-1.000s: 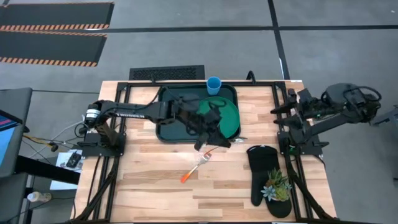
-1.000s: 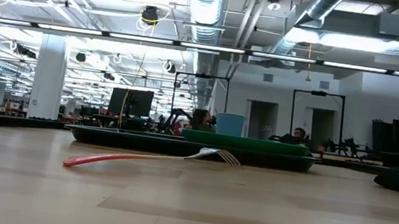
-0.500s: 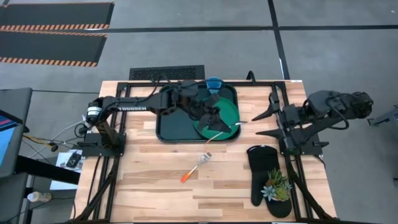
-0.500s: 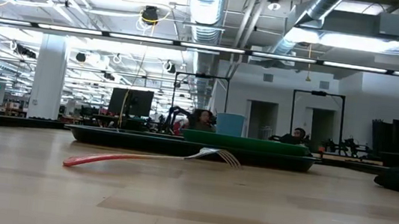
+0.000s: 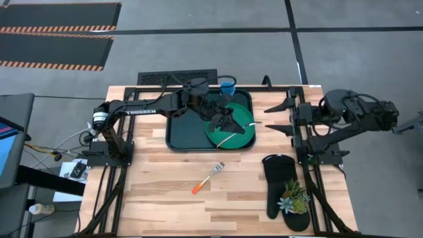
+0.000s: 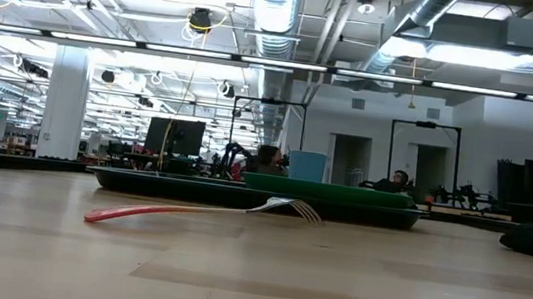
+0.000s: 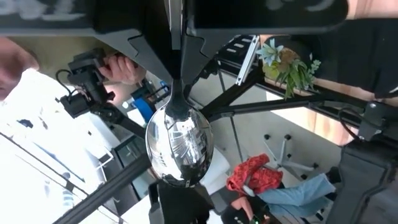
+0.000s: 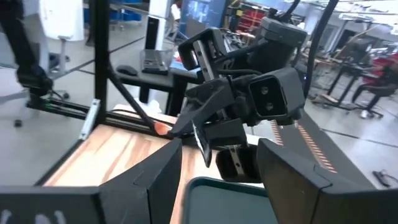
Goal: Pick and place plate/cup/fork/spoon on tray
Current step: Put the orange spoon to the left of the green plate on the black tray
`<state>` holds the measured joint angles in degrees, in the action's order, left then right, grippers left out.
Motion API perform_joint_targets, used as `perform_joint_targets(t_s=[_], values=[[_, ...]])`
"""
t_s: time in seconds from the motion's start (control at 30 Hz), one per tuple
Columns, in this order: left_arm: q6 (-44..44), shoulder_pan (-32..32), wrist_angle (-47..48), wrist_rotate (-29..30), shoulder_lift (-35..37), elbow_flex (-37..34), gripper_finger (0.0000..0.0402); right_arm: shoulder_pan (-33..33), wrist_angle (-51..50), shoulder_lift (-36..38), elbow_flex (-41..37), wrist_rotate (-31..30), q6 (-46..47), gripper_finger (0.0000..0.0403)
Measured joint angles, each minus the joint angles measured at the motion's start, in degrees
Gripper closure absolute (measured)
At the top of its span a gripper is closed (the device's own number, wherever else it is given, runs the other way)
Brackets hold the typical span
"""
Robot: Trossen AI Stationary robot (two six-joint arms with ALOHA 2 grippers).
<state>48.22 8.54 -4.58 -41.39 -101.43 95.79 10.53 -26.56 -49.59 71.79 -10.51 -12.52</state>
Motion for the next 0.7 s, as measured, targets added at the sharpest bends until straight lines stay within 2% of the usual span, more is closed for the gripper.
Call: perform_joint_targets(t_s=[0.2, 0.37, 0.5, 0.7], values=[[1.66, 1.43, -4.00, -2.32, 0.02, 0.00, 0.0399, -2.42, 3.50, -0.27, 0.00, 0.14, -0.61, 0.0168], [3.37, 3.99, -7.25, -6.59, 0.06, 0.00, 0.0394, -4.72, 6.91, -0.23, 0.00, 0.16, -1.54, 0.0168], [3.54, 6.42, -7.02, -9.40, 0.08, 0.00, 0.0397, -6.95, 9.01, -0.23, 0.00, 0.11, -0.71, 0.0168], [3.69, 9.65, -7.84, -10.55, 0.08, 0.00, 0.0396, -11.70, 9.48, -0.27, 0.00, 0.14, -1.07, 0.0168]])
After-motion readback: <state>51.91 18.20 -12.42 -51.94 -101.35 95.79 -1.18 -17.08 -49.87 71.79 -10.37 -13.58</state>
